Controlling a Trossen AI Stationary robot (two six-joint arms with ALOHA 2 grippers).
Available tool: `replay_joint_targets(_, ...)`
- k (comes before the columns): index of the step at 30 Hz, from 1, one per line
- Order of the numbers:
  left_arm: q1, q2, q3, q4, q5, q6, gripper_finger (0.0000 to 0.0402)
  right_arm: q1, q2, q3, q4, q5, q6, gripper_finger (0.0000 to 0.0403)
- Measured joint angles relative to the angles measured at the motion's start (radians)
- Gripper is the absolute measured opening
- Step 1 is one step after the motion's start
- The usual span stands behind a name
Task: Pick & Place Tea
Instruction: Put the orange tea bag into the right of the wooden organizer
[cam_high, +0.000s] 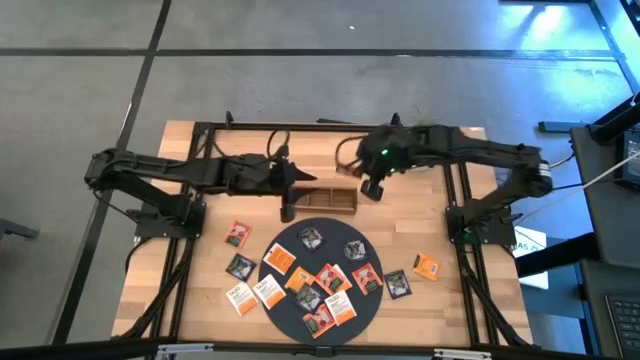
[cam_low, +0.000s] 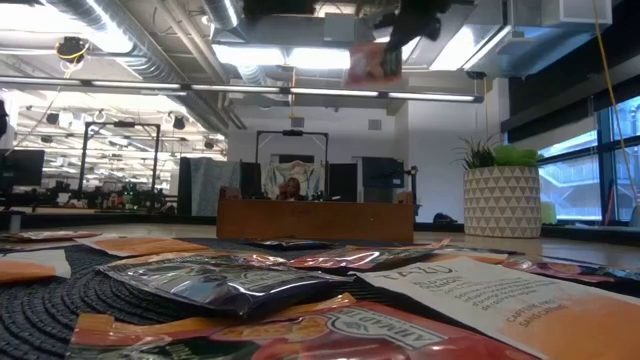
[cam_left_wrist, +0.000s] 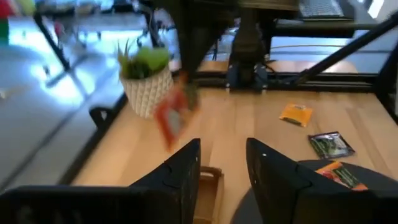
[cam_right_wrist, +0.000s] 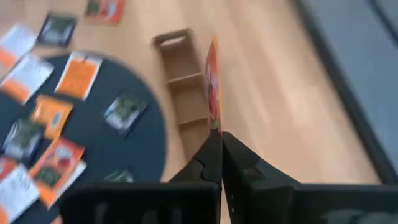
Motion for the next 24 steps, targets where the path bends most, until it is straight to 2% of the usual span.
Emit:
replay_joint_targets(4, 0.012, 0.067, 0.0, -0.004, 0.003, -0.056, 0.0127, 0.038, 0.067, 0.001, 0.005, -0.009, -0.055, 0.0003)
replay_joint_targets(13, 0.013, 0.209, 0.0, 0.036, 0.009, -0.059, 0.0149, 0.098, 0.132, 0.002, 0.015, -0.008, -0.056, 0.0003)
replay_joint_targets(21, 0.013, 0.269, -0.001, 0.13, 0.098, -0.111, 0.0162, 0.127, 0.134, 0.002, 0.038, -0.006, -0.054, 0.0006)
replay_joint_targets(24, 0.012, 0.274, -0.001, 0.152, 0.099, -0.111, 0.0162, 0.128, 0.134, 0.001, 0.036, -0.006, -0.054, 0.0007)
